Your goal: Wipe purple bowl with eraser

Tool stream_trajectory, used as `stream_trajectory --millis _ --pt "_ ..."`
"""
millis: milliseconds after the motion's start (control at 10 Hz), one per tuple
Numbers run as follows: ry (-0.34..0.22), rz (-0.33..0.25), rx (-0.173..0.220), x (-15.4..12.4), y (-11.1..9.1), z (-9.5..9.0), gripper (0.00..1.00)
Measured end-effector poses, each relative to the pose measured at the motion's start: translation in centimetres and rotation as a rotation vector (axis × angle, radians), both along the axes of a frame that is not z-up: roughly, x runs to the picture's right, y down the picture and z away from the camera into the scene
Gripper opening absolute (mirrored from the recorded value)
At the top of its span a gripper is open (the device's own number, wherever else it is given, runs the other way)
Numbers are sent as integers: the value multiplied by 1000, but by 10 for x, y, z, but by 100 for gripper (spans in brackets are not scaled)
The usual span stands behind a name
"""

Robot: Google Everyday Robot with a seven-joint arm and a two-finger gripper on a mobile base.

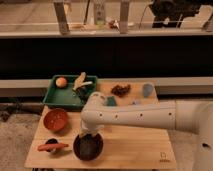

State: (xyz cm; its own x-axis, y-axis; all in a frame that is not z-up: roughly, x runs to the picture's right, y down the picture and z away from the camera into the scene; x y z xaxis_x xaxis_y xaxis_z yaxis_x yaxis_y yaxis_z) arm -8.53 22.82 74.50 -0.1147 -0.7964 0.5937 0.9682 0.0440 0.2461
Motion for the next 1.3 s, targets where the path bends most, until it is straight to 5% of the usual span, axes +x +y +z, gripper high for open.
stream_trajectory --millis 300,900,1300 --pt "14 11 15 12 2 0 1" --pt "68 -33 129 14 -31 12 1" --pt "39 -57 151 -1 -35 16 1"
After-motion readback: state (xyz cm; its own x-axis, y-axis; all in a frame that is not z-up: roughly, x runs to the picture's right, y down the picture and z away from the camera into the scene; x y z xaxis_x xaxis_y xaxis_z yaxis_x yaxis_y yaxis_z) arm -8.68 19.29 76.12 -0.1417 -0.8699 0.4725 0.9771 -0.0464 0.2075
